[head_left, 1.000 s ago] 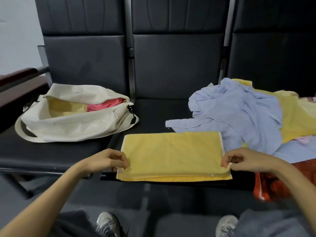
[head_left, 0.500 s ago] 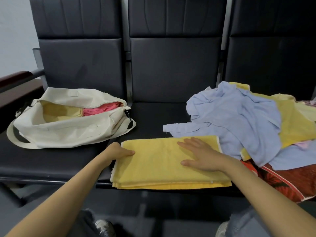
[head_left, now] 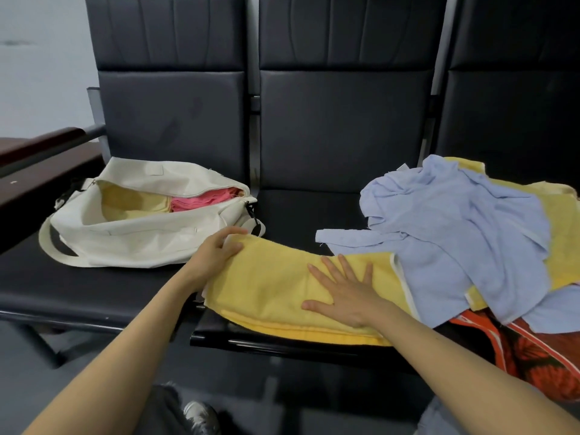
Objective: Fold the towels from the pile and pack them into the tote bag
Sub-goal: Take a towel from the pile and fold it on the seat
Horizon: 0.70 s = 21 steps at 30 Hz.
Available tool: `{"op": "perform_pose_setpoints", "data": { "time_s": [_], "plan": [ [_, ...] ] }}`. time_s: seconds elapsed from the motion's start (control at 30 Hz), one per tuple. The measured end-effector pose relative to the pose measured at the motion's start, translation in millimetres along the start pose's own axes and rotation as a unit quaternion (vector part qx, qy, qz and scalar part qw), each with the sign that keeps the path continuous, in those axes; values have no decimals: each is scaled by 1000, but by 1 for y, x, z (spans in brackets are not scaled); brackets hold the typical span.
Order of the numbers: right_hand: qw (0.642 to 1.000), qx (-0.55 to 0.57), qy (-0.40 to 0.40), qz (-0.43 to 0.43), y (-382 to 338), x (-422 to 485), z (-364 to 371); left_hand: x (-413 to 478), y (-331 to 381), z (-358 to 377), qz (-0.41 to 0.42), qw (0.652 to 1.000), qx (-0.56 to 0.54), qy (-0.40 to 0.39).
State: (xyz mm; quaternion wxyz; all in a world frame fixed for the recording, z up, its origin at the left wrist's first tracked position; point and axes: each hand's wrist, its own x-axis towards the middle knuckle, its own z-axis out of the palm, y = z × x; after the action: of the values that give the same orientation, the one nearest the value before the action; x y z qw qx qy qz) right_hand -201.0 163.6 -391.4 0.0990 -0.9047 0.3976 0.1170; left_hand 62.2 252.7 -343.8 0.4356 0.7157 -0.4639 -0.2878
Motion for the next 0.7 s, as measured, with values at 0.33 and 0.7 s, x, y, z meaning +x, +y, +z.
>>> {"op": "perform_pose_setpoints", "data": {
  "time_s": [0.33, 0.7],
  "plan": [
    [998, 35, 2, -45, -5, -20, -7, -16, 69, 38, -6, 961, -175, -212],
    [912, 393, 58, 103, 77, -61, -33, -19, 88, 149, 11, 945, -125, -303]
  ]
}}
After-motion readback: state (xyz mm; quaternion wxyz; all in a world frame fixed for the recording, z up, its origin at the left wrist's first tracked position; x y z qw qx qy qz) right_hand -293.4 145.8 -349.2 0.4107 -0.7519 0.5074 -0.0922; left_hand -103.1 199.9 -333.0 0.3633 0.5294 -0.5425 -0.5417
